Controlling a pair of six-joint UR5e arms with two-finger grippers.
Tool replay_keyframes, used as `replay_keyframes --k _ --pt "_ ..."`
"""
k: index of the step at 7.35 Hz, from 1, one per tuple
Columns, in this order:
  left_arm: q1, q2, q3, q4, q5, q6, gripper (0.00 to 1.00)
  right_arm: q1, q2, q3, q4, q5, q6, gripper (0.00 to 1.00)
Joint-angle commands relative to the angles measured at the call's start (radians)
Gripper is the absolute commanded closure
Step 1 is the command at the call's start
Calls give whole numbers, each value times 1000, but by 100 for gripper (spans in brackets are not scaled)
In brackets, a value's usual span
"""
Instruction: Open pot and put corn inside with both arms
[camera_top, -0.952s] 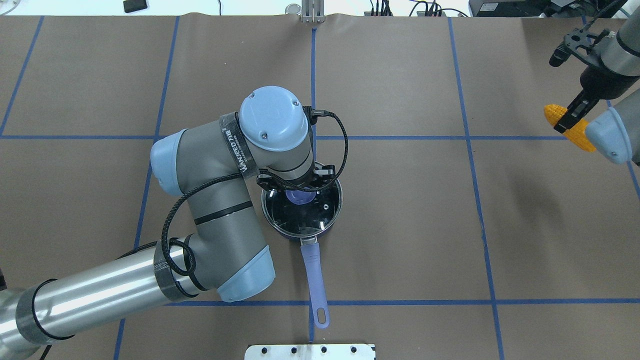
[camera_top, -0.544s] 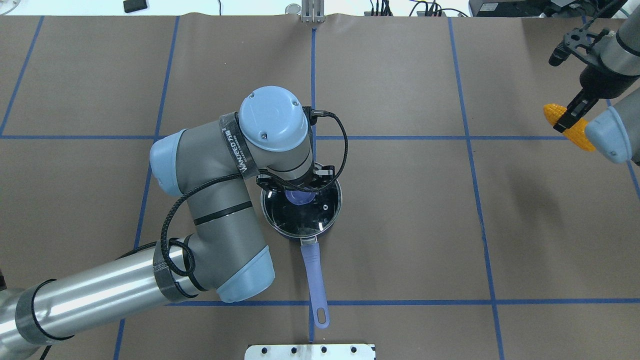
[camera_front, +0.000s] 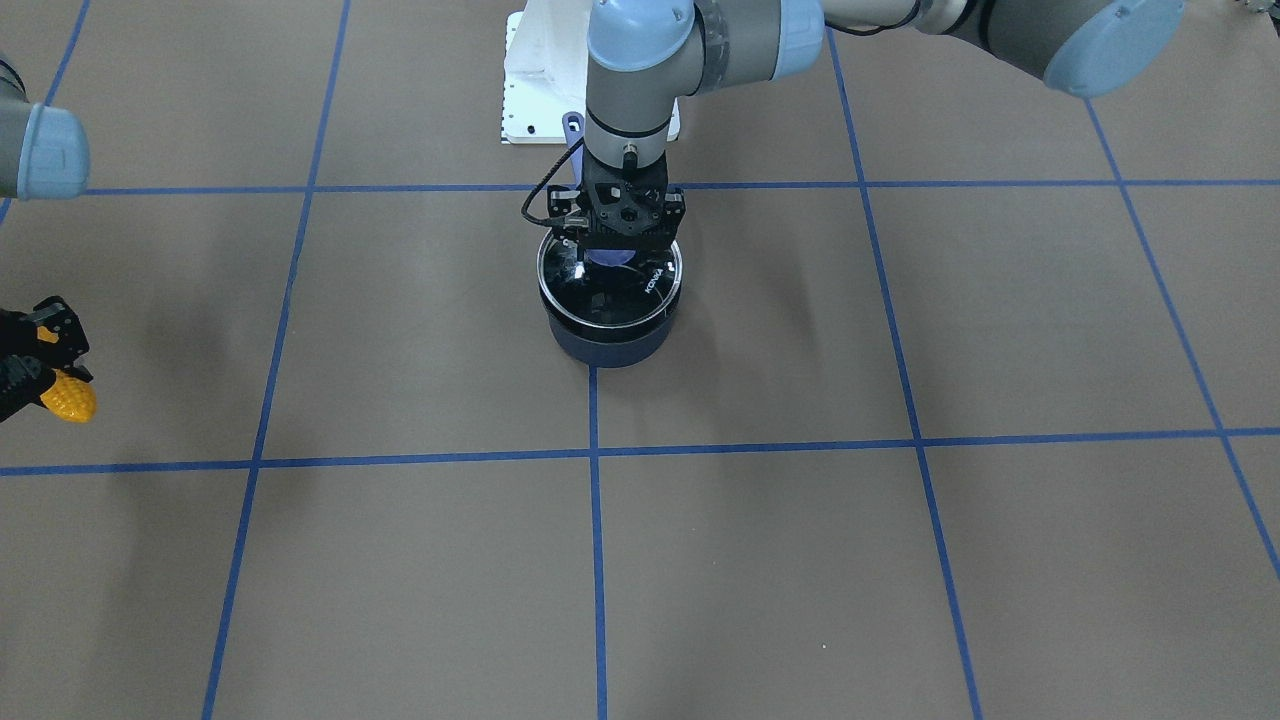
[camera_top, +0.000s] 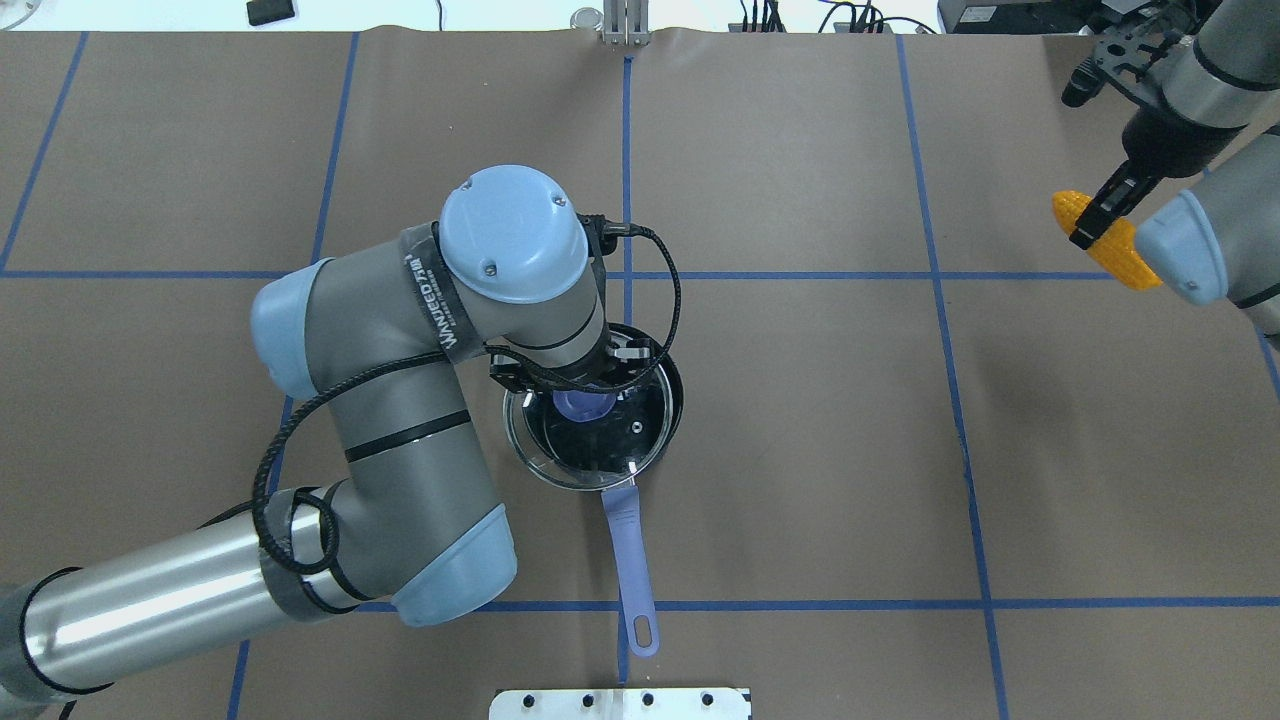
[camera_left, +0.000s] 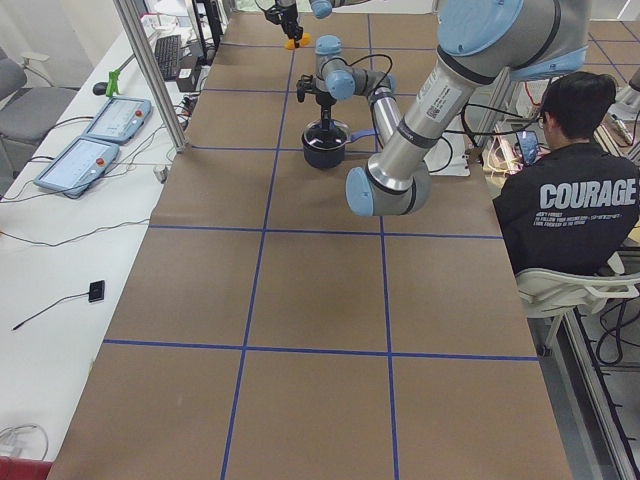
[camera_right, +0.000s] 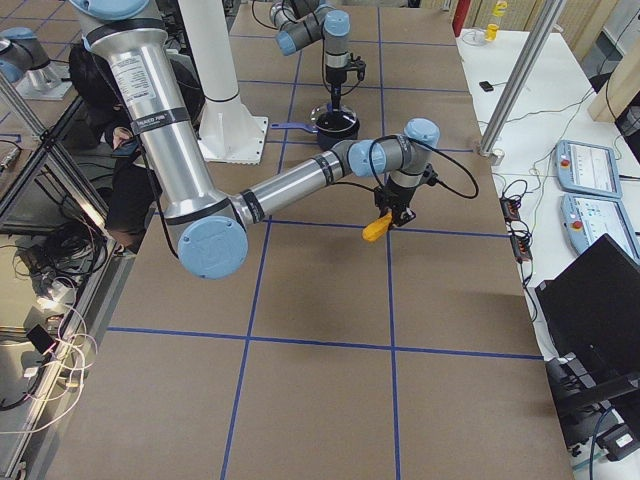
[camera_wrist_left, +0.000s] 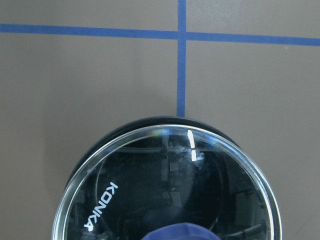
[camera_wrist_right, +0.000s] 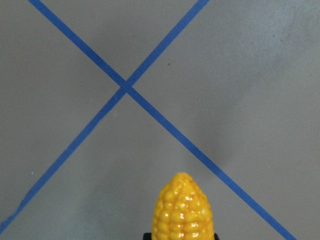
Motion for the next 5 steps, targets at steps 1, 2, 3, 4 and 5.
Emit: replay_keyframes --k 1,2,3,4,5 --pt "-11 151 -169 20 -2 107 49 -77 69 7 6 16 207 64" --pt "-21 210 -220 17 -4 150 49 -111 83 28 6 16 284 64" --pt "-34 268 -261 7 -5 202 49 -163 104 51 7 15 385 64" --pt "-40 343 -289 -47 -4 226 49 -208 142 59 20 12 497 64" --pt "-60 438 -291 -172 -7 242 49 -255 147 72 76 9 612 64"
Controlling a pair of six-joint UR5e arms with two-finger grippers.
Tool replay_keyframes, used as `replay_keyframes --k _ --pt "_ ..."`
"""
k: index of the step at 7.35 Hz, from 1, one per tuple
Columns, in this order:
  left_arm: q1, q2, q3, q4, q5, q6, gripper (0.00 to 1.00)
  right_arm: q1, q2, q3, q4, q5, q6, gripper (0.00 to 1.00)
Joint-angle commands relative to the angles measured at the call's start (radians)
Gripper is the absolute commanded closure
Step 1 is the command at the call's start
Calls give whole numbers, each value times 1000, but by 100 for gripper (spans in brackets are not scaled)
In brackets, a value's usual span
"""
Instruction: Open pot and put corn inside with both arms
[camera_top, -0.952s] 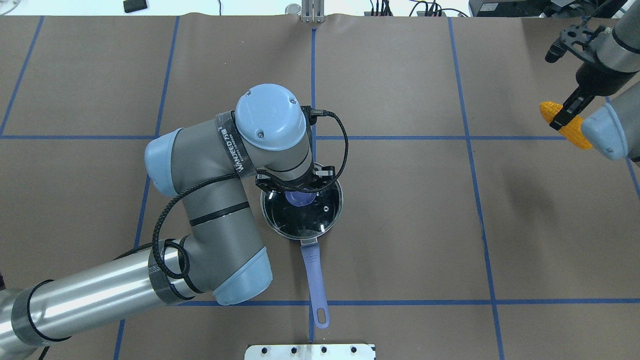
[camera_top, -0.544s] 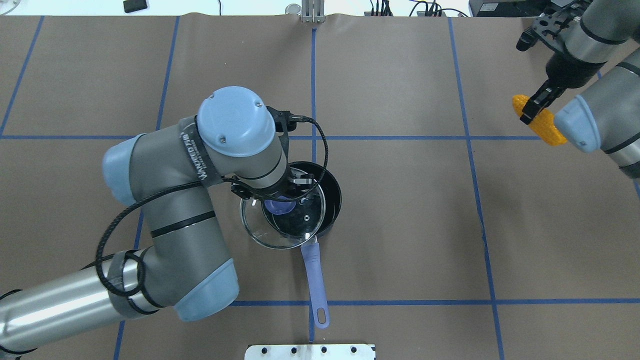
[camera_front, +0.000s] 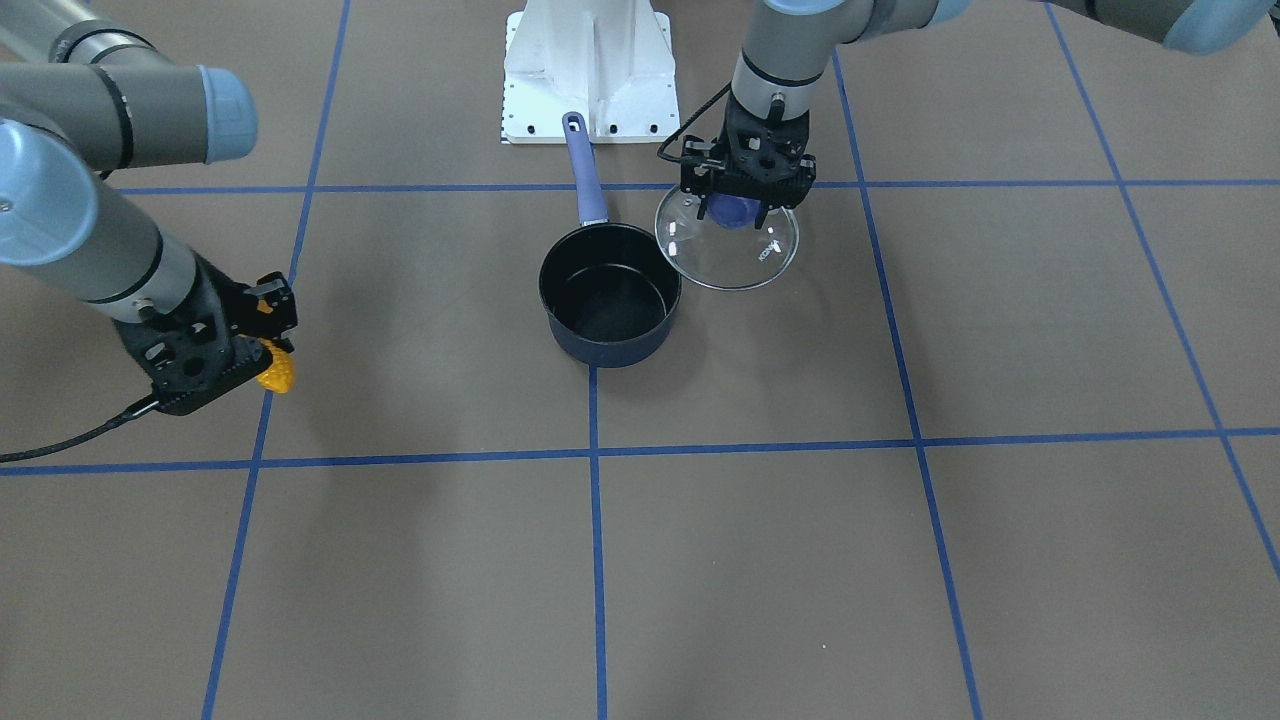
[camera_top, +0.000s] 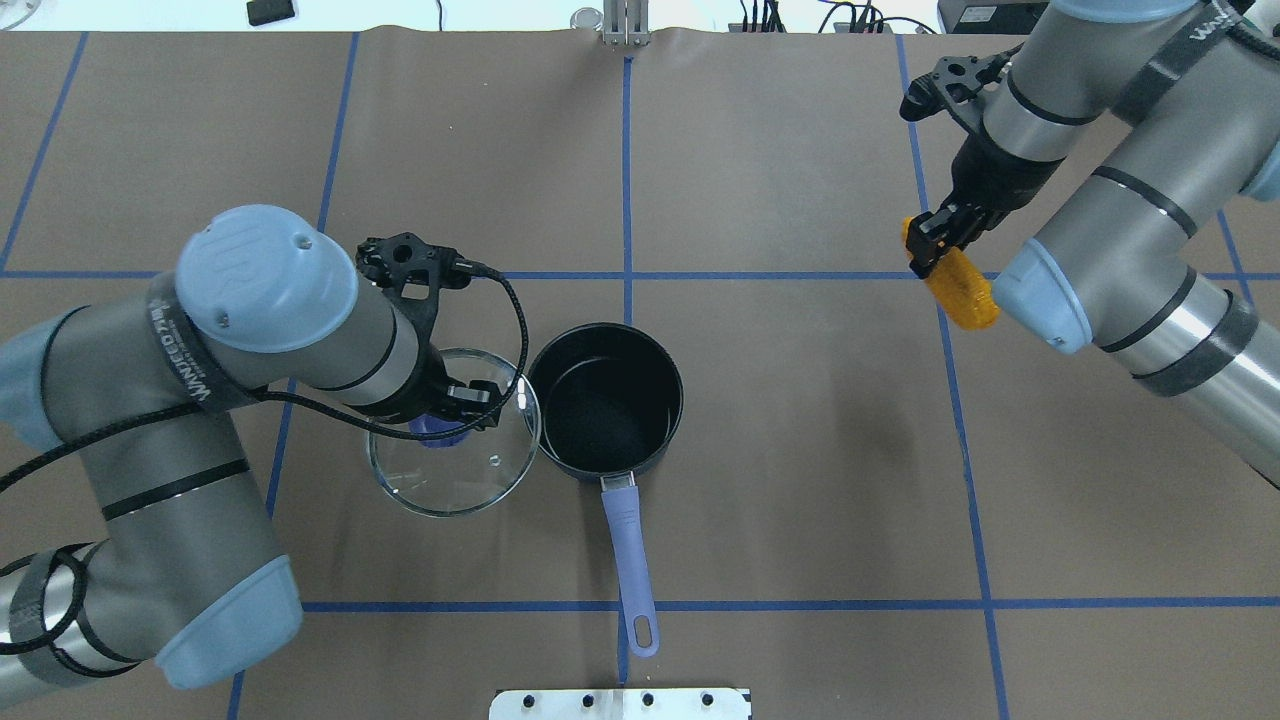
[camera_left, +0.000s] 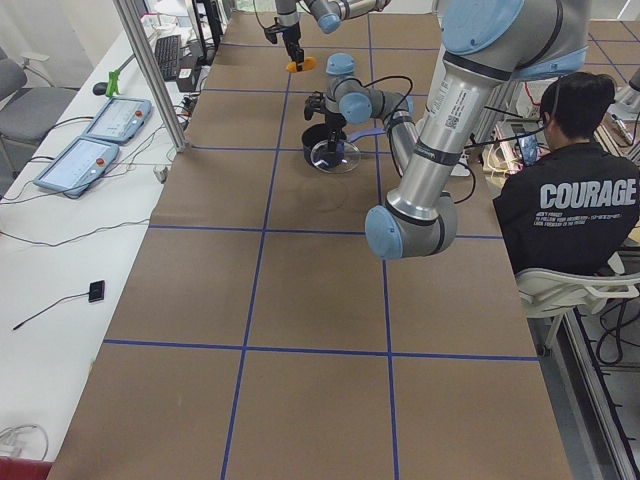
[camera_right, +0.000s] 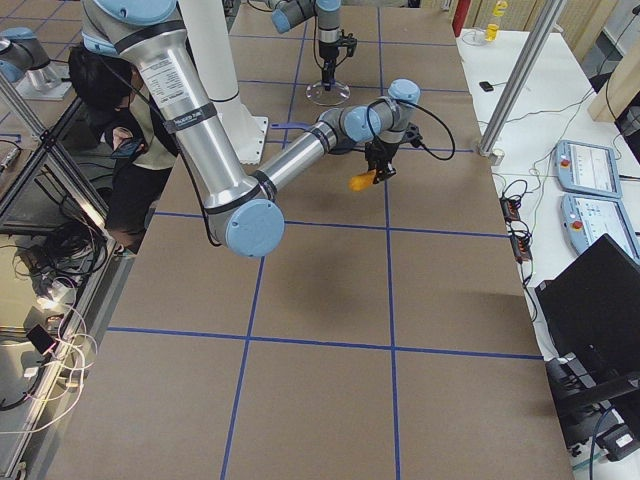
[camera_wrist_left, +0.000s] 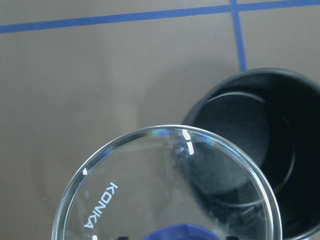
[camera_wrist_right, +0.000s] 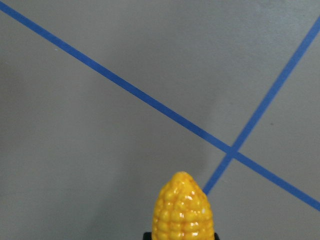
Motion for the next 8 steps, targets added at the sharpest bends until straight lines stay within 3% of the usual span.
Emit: replay_keyframes --k 1,4,5,7,8 --pt "-47 190 -16 -199 -4 78 49 -99 29 14 118 -7 252 64" --pt "-154 327 -9 -224 -72 270 49 -243 145 14 126 -117 489 64" --pt "-179 358 18 -276 -74 297 49 -286 182 8 127 -147 552 64" --pt "-189 422 145 -527 -95 307 49 -340 257 -15 126 -197 635 64" --pt "-218 427 168 -554 -147 313 49 -352 299 -53 127 -197 655 64"
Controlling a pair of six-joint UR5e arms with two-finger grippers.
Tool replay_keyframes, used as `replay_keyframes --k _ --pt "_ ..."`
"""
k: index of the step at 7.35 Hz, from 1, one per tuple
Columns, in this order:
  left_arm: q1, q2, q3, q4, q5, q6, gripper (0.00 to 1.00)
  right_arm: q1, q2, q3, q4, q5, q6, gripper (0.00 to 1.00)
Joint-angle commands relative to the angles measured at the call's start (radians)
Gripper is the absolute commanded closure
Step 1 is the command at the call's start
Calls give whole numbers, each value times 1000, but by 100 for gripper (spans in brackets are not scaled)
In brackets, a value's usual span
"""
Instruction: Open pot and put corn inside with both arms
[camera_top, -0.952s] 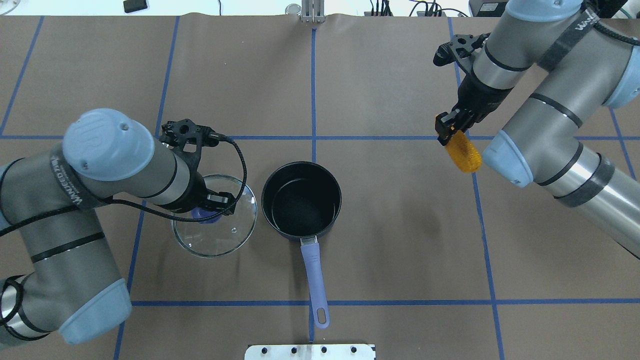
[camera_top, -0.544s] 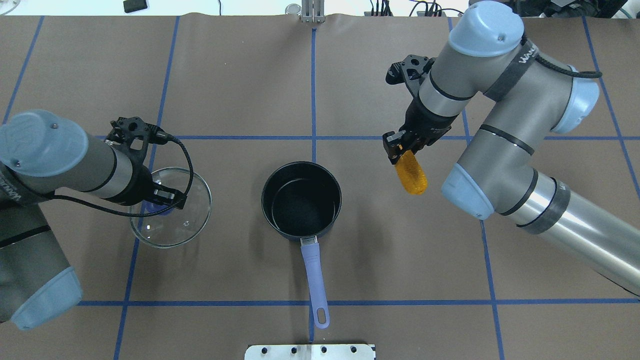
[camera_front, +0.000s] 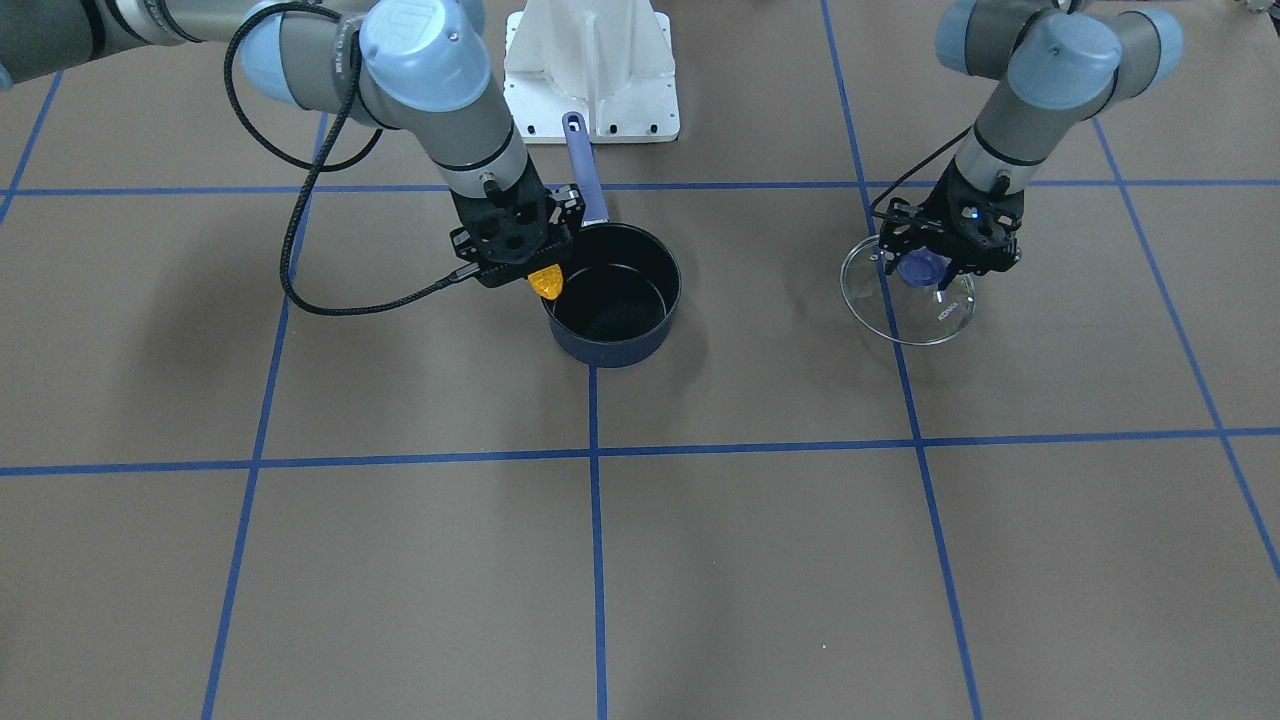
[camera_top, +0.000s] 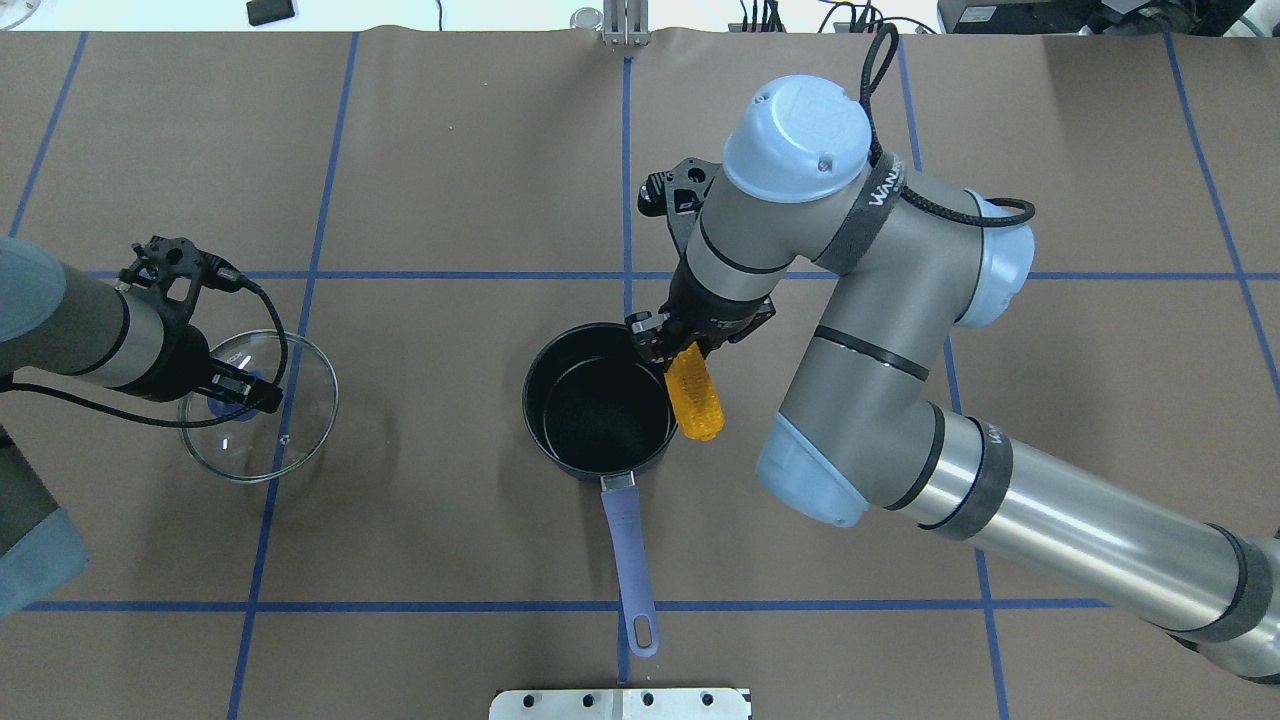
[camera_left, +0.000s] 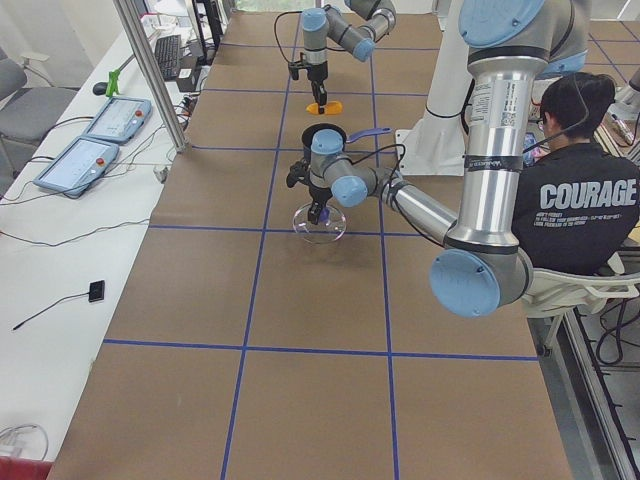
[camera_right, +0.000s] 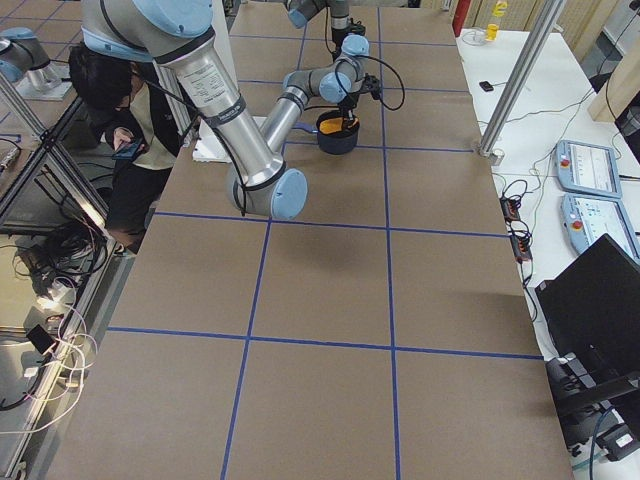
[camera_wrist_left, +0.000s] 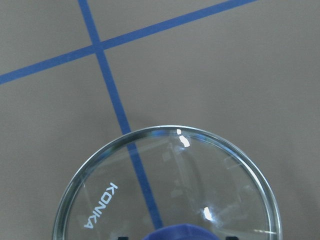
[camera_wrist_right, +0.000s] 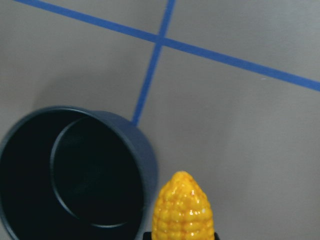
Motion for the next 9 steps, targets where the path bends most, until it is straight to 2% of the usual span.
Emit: replay_keyframes --k 1,4,6,9 --pt "-46 34 45 -79 -79 16 49 -32 80 -74 4 -28 41 64" --pt "-106 116 32 -95 -112 126 49 -63 118 -147 19 -76 55 64" --pt "-143 168 34 -147 -159 145 49 -70 139 -248 137 -81 86 64" --pt "-146 182 31 -158 -173 145 48 -72 147 -271 144 -90 86 64"
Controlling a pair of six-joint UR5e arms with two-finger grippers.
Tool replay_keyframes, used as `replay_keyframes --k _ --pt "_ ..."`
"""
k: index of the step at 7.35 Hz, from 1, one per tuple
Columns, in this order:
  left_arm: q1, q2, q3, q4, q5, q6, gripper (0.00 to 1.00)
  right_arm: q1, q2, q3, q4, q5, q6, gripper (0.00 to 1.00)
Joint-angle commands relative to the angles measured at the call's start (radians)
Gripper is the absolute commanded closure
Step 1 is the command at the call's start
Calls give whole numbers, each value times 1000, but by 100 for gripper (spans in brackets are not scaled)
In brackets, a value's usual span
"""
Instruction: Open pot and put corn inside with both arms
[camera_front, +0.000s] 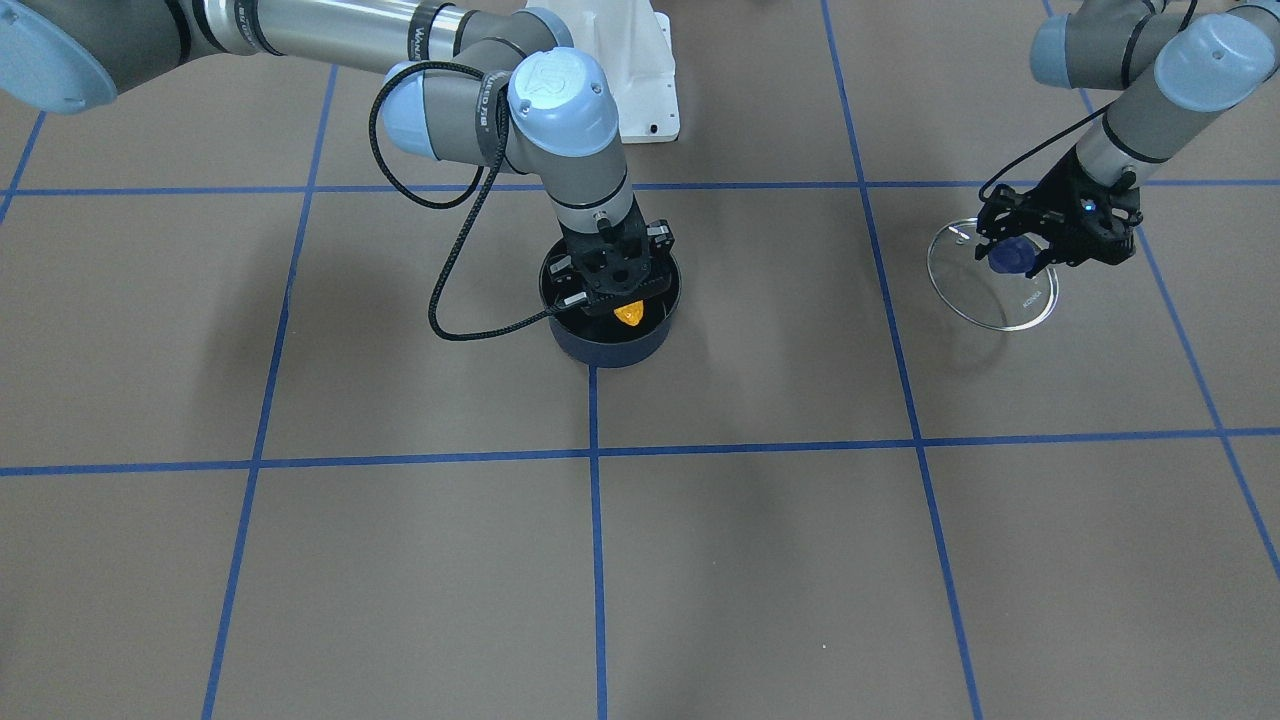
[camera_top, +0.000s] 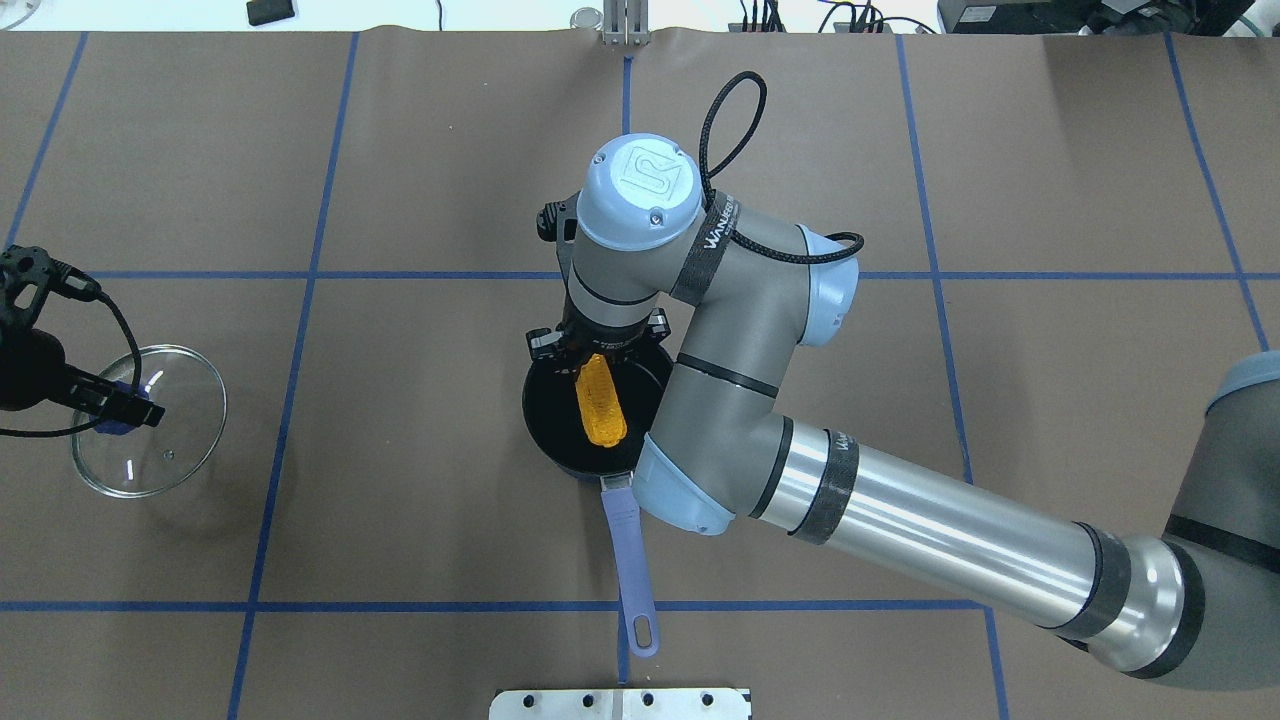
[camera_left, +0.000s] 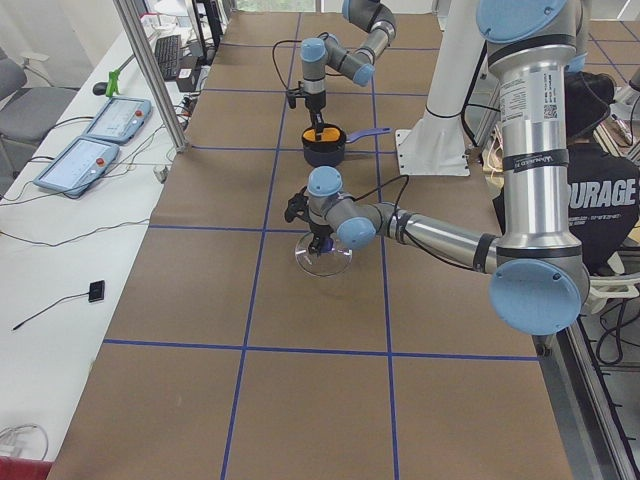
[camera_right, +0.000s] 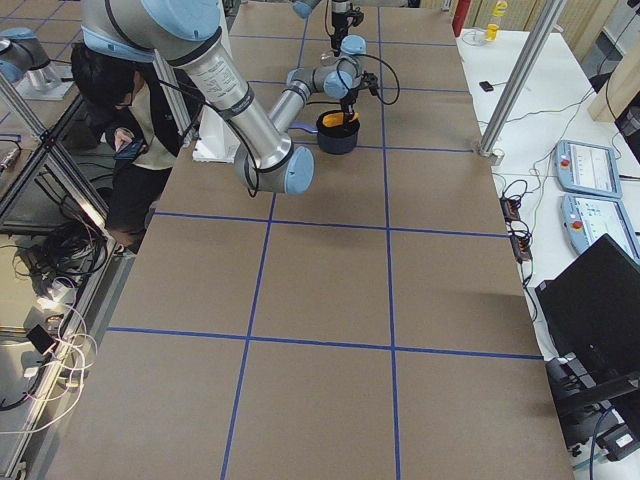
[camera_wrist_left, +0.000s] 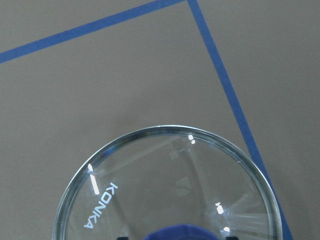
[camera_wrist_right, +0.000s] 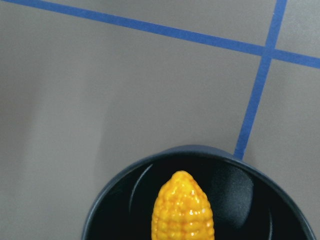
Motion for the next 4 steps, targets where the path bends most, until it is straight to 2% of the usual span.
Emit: replay_keyframes --k 1,2,3,4 --pt "-1 7 -2 -5 -6 1 48 -3 10 -28 6 -19 1 63" --pt "-1 8 -2 -7 -6 1 47 -3 24 -31 5 -31 11 45" --pt "-1 28 -2 -25 -6 7 47 -5 28 -28 5 -57 50 0" --pt "-1 43 12 -63 -6 14 47 -3 27 -26 5 -57 48 0"
